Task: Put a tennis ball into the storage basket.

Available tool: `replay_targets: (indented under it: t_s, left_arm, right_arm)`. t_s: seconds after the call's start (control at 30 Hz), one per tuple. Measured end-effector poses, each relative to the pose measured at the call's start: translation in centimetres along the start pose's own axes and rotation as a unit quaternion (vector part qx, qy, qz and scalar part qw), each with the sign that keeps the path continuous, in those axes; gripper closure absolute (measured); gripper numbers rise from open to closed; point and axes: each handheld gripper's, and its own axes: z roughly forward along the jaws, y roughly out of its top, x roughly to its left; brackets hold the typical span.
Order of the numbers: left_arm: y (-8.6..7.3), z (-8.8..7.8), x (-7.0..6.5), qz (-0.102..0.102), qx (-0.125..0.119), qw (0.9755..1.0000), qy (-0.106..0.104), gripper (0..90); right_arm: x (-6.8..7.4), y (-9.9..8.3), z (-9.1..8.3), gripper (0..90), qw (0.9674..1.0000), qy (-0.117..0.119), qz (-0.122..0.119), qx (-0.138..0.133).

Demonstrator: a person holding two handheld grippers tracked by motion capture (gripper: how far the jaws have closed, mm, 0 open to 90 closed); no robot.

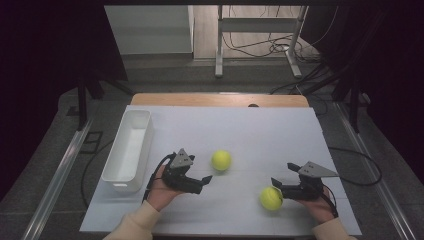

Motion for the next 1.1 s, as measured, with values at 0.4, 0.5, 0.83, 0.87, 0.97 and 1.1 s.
replay_targets:
  t_s: [0.4, 0.5, 0.83, 0.87, 0.97, 1.1]
  left_arm:
    - [1.1, 0.4, 0.1, 0.001, -0.002, 1.0, -0.004, 8.0]
    - [1.5, 0.6, 0.2, 0.003, -0.004, 1.0, -0.007, 8.0]
    - [2.0, 1.3, 0.8, -0.001, 0.001, 1.0, -0.006, 8.0]
    - [2.0, 1.4, 0.9, -0.003, 0.001, 1.0, -0.006, 8.0]
    - [2.0, 1.6, 1.0, -0.004, 0.002, 1.0, -0.006, 8.0]
    - [2.2, 1.9, 1.1, -0.005, 0.006, 1.0, -0.006, 8.0]
  right_arm:
    - [0.0, 0.0, 0.0, 14.6, 1.0, 0.001, 0.0, 0.0]
    - [0.0, 0.0, 0.0, 14.6, 1.0, 0.001, -0.001, 0.001]
    - [0.0, -0.1, 0.1, 14.6, 1.0, 0.0, 0.0, 0.003]
    - [0.0, -0.1, 0.1, 14.6, 1.0, 0.0, -0.001, 0.003]
    - [0.0, -0.1, 0.1, 14.6, 1.0, 0.0, -0.001, 0.003]
    - [0.0, -0.1, 0.1, 14.6, 1.0, 0.001, -0.002, 0.003]
